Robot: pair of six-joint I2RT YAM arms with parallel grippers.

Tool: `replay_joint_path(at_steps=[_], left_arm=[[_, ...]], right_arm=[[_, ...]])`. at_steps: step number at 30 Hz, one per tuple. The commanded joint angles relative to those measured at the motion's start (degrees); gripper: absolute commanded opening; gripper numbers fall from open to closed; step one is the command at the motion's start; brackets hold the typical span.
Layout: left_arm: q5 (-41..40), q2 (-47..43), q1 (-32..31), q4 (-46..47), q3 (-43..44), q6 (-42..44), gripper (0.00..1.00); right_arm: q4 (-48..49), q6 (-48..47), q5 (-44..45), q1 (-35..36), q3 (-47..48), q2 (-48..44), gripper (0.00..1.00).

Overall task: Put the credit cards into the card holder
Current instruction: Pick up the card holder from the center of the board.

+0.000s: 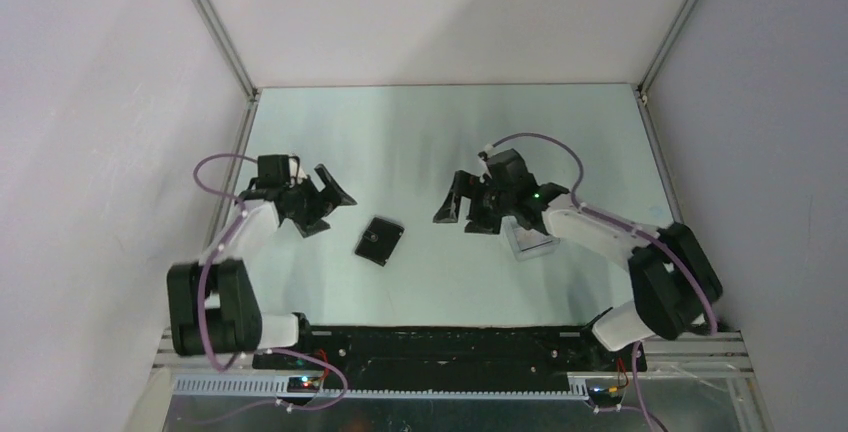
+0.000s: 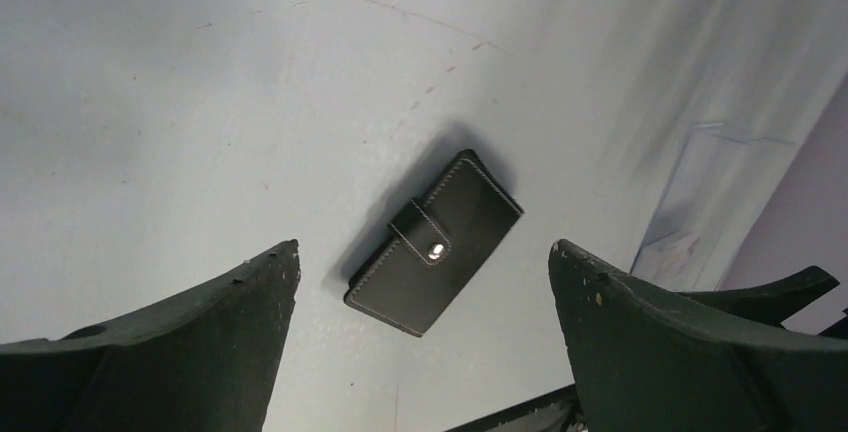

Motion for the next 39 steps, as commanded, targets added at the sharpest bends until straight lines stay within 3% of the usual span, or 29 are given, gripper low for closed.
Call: replay_joint_path(at_steps=[1, 5, 11, 16, 25, 31, 33, 37, 39], left_arm=[[0.42, 8.93, -1.92, -1.00, 4.00, 3.39, 0.98], [0.71, 17.19, -5.10, -1.21, 6.64, 3.75, 0.99], [6.68, 24.61, -8.93, -1.22, 6.21, 4.27, 0.87], [12.80, 23.88, -10.15, -1.25, 4.42, 4.59, 0.84], [15.29, 15.21, -14.23, 0.16, -2.24, 1.59, 0.72], [17.58, 7.27, -15.38, 4.27, -6.39, -2.70, 0.50], [17.67, 5.24, -15.33, 4.63, -7.16, -3.15, 0.35], [17.07, 0.46, -15.32, 4.86, -7.90, -4.13, 0.04], [16.87, -3.73, -15.32, 4.94, -7.99, -4.71, 0.01]], right_arm=[[3.16, 2.51, -5.63, 2.79, 5.85, 7.41, 1.00], [4.99, 4.85, -7.64, 5.16, 8.51, 14.34, 1.00], [14.04, 11.90, -10.72, 8.02, 9.38, 24.13, 0.87], [18.82, 15.48, -10.25, 10.06, 11.03, 29.71, 0.77], [28.77, 19.97, -9.68, 11.20, 11.46, 35.90, 0.69], [33.87, 19.86, -10.58, 12.20, 10.85, 33.77, 0.50], [35.48, 19.83, -10.79, 12.25, 9.97, 32.09, 0.45], [36.36, 19.22, -11.58, 11.94, 7.88, 27.72, 0.41], [35.22, 18.26, -11.80, 11.71, 7.79, 25.33, 0.42]])
